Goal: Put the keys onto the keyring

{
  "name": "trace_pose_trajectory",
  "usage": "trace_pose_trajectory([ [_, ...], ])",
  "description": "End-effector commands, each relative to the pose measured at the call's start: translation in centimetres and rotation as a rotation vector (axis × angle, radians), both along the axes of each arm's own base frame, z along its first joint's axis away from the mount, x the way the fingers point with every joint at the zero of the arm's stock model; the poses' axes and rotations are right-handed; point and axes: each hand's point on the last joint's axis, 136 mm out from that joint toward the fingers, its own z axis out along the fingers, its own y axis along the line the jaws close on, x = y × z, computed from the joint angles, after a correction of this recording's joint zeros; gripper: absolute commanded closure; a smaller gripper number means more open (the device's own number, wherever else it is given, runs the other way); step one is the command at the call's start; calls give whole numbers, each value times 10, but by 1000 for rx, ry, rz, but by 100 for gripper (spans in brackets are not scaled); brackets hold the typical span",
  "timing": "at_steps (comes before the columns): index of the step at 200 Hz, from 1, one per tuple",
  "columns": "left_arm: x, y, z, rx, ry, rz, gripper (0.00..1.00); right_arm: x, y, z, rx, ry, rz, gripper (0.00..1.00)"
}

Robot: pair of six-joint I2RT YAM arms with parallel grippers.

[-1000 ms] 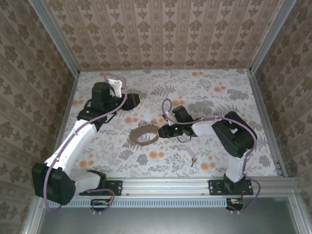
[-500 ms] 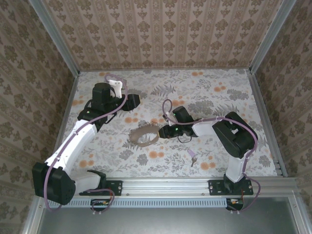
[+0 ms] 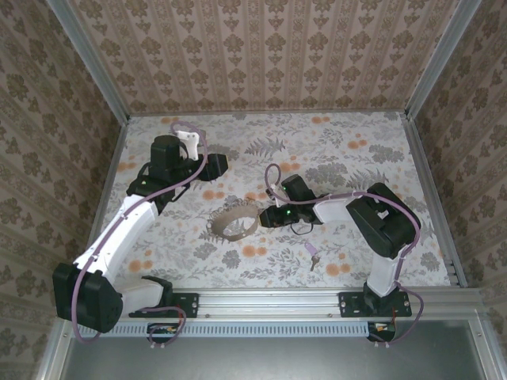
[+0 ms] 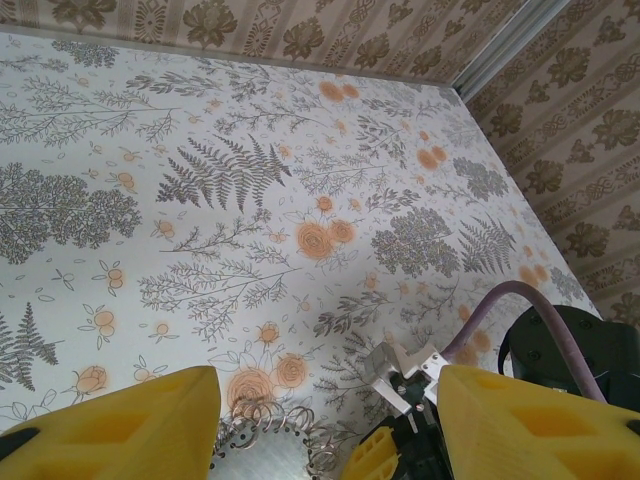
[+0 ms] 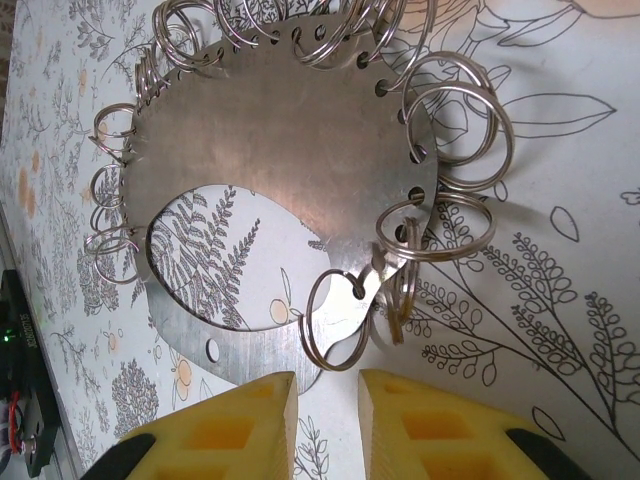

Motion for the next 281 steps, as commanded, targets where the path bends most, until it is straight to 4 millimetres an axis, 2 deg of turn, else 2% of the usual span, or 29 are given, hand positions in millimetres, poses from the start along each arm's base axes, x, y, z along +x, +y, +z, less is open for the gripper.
trace_pose_trajectory([
  [1, 1, 0, 4, -10, -18, 9, 39, -3, 0, 0, -16, 13, -9, 75],
  [161, 0, 1, 1, -9, -13, 14, 38, 11, 7, -1, -14, 6, -17, 77],
  [207, 0, 0, 1, -10, -13, 13, 38, 10, 7, -1, -15, 5, -16, 84],
  [253, 0, 2, 1, -5, -14, 18, 38, 11, 7, 7, -11, -10, -14, 100],
  [281, 1, 5, -2, 6, -8, 36, 38, 12, 6, 15, -8, -31, -12, 100],
])
